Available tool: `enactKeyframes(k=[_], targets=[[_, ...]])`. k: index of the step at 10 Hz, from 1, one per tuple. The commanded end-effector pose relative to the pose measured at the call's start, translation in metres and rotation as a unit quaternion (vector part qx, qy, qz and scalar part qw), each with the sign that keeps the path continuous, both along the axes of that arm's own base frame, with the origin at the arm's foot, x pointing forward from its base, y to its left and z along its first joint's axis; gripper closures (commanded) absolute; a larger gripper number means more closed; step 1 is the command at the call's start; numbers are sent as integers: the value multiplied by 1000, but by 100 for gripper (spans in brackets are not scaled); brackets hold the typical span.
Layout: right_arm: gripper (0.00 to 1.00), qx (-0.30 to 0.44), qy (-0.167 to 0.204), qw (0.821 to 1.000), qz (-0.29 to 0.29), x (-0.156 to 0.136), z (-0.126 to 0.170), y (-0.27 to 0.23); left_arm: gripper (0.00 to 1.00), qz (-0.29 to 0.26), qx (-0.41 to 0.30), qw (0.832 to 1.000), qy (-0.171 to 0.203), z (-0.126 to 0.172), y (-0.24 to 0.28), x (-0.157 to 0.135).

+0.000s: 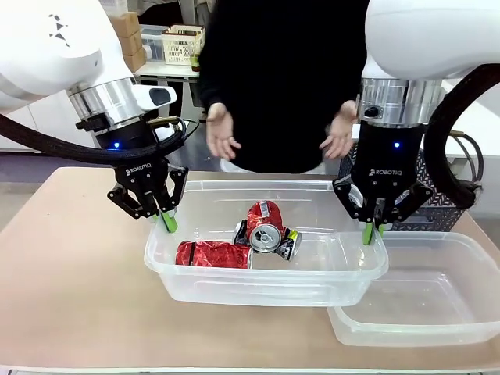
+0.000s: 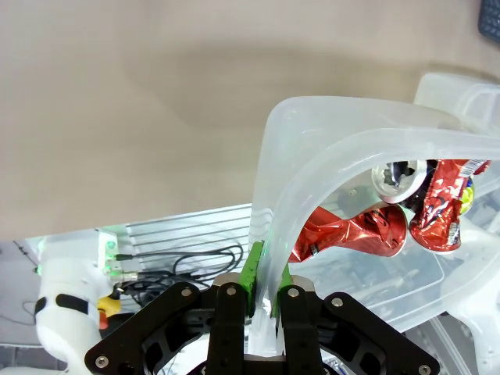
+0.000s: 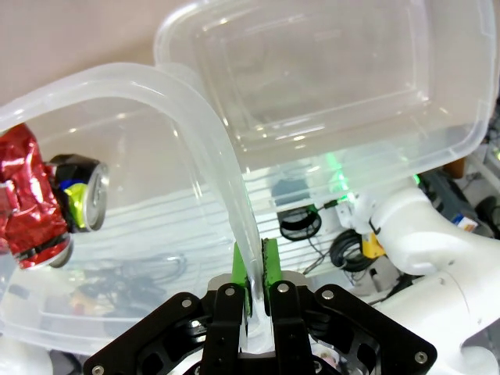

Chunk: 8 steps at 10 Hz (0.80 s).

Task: Sort the waste into each basket.
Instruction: Offer the picked Organizing box to the human.

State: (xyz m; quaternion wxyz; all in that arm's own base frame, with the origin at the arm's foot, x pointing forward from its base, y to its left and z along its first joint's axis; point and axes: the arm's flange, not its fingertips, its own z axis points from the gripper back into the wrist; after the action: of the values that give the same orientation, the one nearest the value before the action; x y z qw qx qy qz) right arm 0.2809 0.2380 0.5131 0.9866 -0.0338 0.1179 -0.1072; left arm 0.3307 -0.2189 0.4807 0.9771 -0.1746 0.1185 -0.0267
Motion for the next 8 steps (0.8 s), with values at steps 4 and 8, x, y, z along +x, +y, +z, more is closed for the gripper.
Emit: enactKeyframes(k=[4, 8], targets=[[91, -1, 50, 997, 54, 131, 3, 30, 93, 65, 5, 997, -50, 26, 37, 99], [91, 10, 50, 997, 52, 181, -22, 42, 93, 94, -4, 995, -45, 15, 46, 145]])
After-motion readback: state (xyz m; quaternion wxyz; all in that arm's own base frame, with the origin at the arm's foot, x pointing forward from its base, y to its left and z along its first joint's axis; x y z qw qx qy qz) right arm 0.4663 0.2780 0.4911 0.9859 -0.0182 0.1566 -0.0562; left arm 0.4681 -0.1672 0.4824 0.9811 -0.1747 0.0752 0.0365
